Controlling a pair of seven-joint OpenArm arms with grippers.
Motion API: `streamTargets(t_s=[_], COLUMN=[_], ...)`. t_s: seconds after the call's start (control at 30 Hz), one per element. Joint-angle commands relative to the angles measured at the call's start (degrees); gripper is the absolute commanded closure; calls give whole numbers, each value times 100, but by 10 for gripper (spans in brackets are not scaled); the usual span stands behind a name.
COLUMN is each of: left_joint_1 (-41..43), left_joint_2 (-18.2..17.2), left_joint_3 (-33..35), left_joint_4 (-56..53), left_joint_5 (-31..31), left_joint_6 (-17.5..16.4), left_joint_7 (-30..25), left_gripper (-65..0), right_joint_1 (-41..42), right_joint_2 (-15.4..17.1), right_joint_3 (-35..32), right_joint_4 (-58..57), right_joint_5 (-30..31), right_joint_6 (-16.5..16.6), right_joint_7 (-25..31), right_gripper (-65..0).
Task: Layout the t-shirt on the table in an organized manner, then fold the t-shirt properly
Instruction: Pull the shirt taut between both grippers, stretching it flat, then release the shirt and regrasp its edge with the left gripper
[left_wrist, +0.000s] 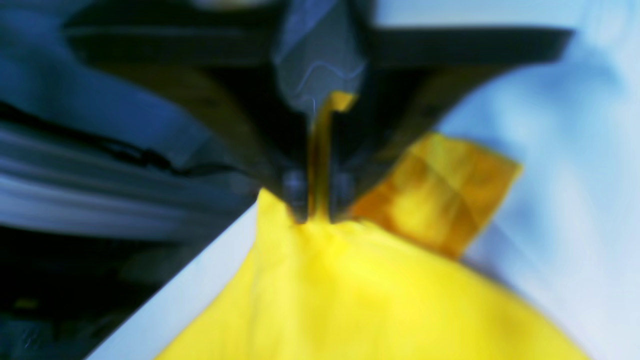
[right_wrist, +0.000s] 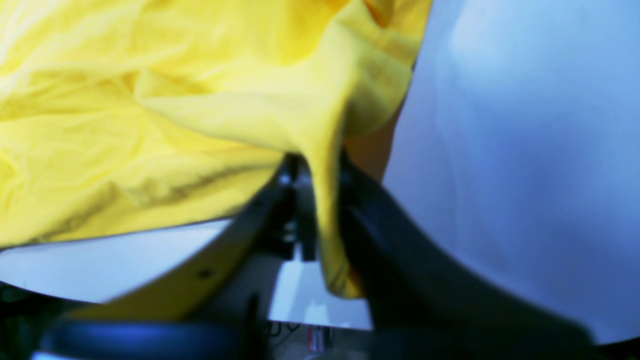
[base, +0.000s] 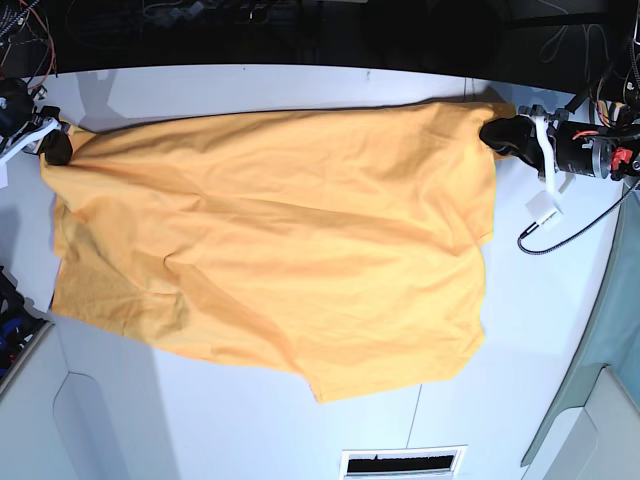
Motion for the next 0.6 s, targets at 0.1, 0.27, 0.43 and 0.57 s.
streamTargets(t_s=[0.1,0.27,0.43,0.57], left_joint_1=[-90,-90,-90,-85], left_joint_2=[-129,-131,-131,-109], left_joint_3=[-284,-1204,-1753,-1657], left_joint_4=[79,83,83,83], left_joint_5=[-103,-122,-450,-490], left_joint_6=[-49,-49,-49,-49], left_joint_7=[-66,-103,-98,-101], left_gripper=[-224,-224,-224,-224], right_joint_1=[33,116,664,1211], right_joint_2=[103,133,127,125], right_joint_3=[37,76,76,35], right_joint_4=[79,96,94,11], right_joint_5=[101,358,334,85], right_joint_6=[-4,-2,-2,-4], right_joint_7=[109,382,424,433], right_gripper=[-255,-255,-255,-255])
